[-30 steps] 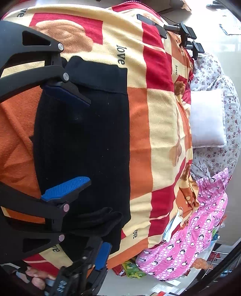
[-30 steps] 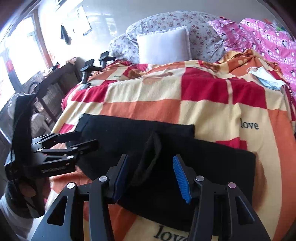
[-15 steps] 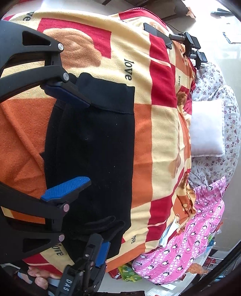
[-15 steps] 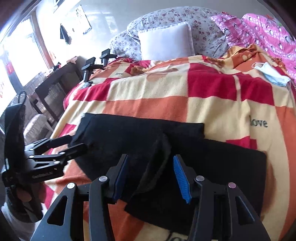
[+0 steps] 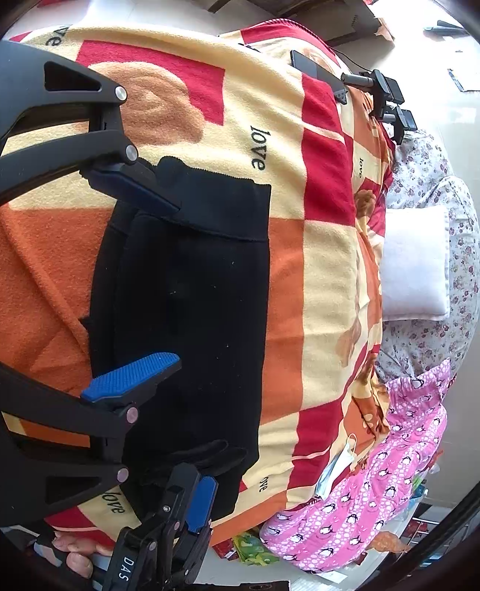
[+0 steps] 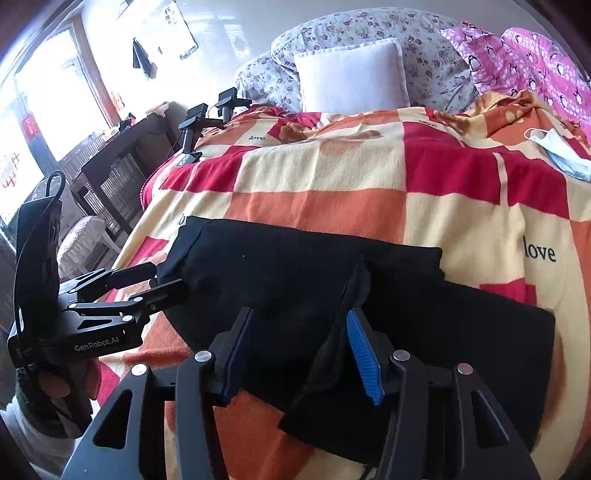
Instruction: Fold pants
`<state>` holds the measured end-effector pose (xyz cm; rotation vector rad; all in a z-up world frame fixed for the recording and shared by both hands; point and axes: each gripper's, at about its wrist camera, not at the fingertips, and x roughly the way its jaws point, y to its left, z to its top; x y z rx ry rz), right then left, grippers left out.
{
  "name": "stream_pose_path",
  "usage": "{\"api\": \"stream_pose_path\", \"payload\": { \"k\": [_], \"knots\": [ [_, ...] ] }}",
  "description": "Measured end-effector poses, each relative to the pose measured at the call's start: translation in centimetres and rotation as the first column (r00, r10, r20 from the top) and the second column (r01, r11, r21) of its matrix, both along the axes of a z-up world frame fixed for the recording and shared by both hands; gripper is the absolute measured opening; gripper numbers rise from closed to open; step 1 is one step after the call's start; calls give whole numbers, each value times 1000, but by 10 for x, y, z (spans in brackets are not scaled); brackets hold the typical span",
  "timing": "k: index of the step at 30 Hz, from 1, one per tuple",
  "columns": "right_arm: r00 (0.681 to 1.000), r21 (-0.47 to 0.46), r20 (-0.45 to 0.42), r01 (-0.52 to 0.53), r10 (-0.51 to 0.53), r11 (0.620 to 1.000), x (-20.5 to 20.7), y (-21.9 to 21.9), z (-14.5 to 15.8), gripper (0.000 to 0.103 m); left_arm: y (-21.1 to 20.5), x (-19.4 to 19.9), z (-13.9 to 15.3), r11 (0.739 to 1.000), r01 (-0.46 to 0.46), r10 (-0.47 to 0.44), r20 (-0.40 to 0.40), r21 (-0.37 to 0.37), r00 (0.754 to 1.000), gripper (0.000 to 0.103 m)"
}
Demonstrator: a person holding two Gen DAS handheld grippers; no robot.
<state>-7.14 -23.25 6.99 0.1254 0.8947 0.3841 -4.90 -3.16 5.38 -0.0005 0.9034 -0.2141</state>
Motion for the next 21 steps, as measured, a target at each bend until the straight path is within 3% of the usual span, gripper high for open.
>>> {"api": "stream_pose_path", "payload": {
  "k": [7, 11, 21],
  "knots": [
    [1000, 9, 1, 14, -14, 1000, 2, -1, -2, 53, -4, 0, -1, 1000, 19, -19, 1, 13, 1000, 76],
    [1000, 10, 7, 2, -2, 1000, 5, 5, 0, 61, 2, -1, -1, 1000, 3, -3, 0, 11, 1000, 76],
    [999, -17, -5, -42, 42, 999, 18, 24, -1, 61, 9, -4, 0, 1000, -13, 13, -3, 8, 1000, 76]
  ]
}}
